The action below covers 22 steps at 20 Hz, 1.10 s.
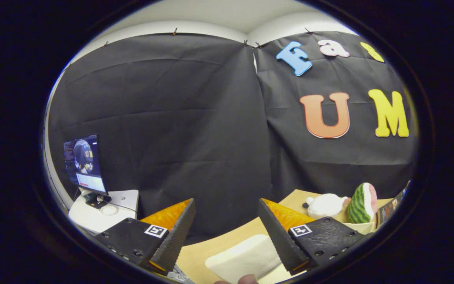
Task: Open the storage box then place both shoes into the box .Put the left shoe in first, then the right shoe, with the right side of both shoes facing outward in a uniform manner.
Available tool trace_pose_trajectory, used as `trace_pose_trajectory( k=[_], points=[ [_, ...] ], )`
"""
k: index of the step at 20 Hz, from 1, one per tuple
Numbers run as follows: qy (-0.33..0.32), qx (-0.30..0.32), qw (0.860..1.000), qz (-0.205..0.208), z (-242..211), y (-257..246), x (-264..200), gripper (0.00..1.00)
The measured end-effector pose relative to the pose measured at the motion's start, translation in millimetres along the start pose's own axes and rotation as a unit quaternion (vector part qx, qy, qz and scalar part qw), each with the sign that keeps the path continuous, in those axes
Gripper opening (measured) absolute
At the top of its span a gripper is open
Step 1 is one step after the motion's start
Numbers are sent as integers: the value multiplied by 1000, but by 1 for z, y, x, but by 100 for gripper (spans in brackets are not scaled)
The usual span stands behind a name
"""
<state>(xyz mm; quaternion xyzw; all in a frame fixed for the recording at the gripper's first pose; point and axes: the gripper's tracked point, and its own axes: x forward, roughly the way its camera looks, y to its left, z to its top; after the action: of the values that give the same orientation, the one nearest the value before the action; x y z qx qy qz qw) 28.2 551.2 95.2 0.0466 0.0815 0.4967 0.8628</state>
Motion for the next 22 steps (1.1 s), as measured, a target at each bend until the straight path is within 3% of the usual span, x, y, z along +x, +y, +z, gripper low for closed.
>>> trace_pose_trajectory(
  k=[4,11,14,18,22],
  points=[
    [-10,13,998,-55,3,-49,-37,97],
    [-27,39,981,-187,-2,-172,-162,97],
    [-14,25,970,-241,-17,-229,-231,97],
    [14,13,944,-329,-51,-310,-313,97],
    [82,46,926,-366,-120,-356,-346,96]
  ],
)
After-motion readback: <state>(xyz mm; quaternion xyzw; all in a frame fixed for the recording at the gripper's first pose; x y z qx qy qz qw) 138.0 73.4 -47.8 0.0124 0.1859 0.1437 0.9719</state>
